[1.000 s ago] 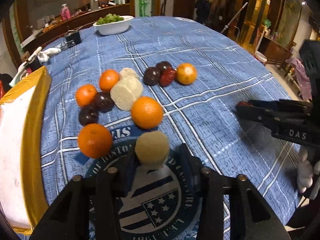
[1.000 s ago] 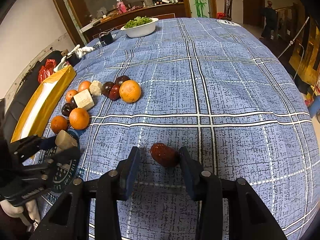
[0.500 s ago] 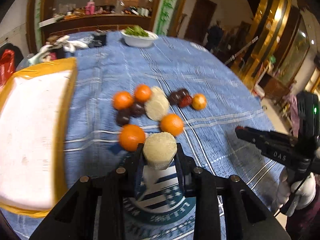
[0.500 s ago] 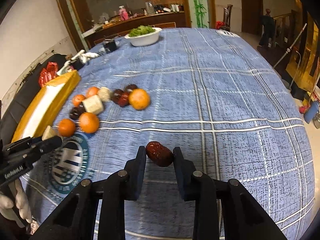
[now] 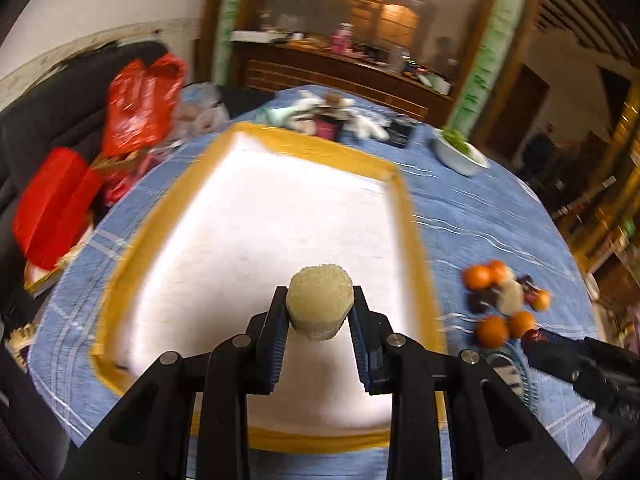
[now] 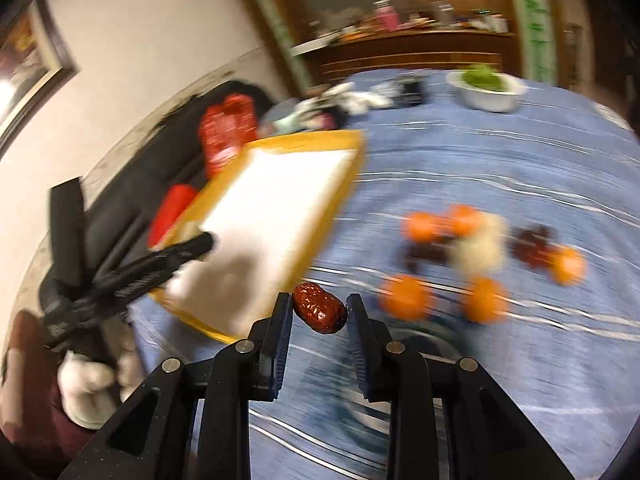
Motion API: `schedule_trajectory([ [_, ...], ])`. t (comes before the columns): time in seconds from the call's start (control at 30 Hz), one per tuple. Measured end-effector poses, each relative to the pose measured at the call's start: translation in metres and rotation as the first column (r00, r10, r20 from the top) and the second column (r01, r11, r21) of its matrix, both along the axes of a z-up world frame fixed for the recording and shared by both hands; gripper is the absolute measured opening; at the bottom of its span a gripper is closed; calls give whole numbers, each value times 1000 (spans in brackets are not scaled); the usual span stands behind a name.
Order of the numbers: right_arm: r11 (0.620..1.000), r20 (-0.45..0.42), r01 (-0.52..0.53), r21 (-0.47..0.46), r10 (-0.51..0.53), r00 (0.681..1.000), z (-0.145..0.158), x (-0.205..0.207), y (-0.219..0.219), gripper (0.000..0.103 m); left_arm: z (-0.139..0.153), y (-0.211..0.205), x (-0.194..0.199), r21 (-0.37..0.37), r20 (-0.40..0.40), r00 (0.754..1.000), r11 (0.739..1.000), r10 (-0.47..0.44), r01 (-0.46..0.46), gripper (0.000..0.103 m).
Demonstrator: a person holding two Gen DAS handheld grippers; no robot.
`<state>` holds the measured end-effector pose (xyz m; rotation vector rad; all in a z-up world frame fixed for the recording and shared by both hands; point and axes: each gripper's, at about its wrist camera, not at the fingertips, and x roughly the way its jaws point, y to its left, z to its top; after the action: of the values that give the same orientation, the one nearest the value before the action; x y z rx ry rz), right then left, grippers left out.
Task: Organize fruits
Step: 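Carry both items into the white tray and open both tools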
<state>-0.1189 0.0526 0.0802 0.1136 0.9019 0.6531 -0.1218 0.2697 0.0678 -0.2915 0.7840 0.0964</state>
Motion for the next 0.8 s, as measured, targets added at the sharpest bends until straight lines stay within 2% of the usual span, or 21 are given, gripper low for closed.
schedule_trajectory([
  [0.2,991,-25,-127,-33,127,992,-14,17,89,31,-18,41,0,-27,-40,997,997,73,-74,28],
  [0.37,982,-82,-165,-88,158,984,-43,24,126,31,-26,57,-4,-75,-53,995,994,79,-83,28],
  [0.43,981,-101,-167,-96,158,982,-51,25,134,32,-25,60,-5,-92,-51,996,993,76,-80,33],
  [0.5,982,-118,-166,-89,155,981,-55,25,136,32,-22,62,-8,-115,-43,996,990,78,-82,43],
  [0.6,983,-117,-164,-79,155,981,-53,23,135,32,-14,64,-13,-131,-20,995,987,93,-95,48],
  [0.7,989,-92,-145,-44,140,986,-39,18,121,32,-6,62,-18,-144,1,995,985,101,-100,58],
  [0.8,994,-79,-106,5,106,991,-27,17,98,32,2,54,-21,-142,19,995,986,97,-93,63],
])
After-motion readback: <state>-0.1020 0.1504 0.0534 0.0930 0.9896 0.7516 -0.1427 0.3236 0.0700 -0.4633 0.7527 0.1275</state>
